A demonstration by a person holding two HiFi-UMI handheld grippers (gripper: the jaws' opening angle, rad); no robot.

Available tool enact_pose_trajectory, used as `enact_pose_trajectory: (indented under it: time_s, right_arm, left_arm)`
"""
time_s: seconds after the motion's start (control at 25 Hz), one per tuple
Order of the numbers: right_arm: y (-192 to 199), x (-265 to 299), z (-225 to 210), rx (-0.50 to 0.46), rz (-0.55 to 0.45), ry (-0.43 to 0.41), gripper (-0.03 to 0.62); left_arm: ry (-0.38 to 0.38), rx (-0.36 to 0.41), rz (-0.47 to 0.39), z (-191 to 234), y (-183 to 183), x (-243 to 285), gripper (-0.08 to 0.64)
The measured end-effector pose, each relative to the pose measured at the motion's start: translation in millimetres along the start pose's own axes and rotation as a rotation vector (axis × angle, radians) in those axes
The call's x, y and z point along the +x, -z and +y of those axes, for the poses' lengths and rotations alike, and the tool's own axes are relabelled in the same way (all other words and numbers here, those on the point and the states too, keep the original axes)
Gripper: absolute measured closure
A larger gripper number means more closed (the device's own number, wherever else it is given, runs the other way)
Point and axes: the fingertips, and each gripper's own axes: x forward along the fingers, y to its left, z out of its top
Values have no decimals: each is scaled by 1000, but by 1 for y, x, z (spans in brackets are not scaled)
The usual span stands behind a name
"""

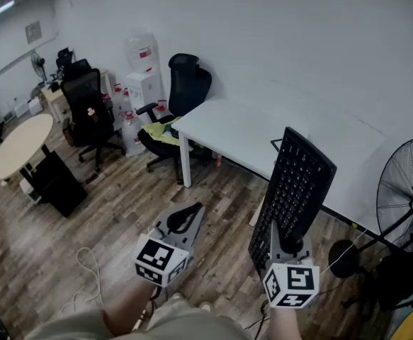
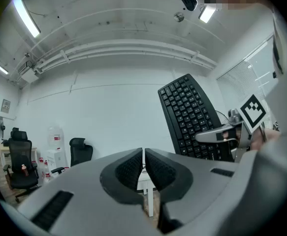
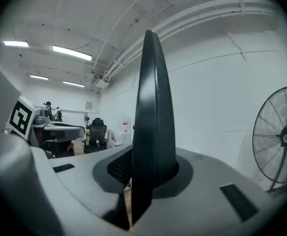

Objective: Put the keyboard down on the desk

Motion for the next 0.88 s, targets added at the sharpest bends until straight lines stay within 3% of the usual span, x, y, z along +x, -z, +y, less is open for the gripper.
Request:
enact_pose_trajectory:
  time_s: [0.4,0.88]
  right_arm:
    - [2,4,6,65,0,-51,500]
    - [12,10,-2,78,8,-76,500]
  left_arm:
    - [4,-5,-1,0,1,7,528]
    - [-7,-22,33,5,18,17,528]
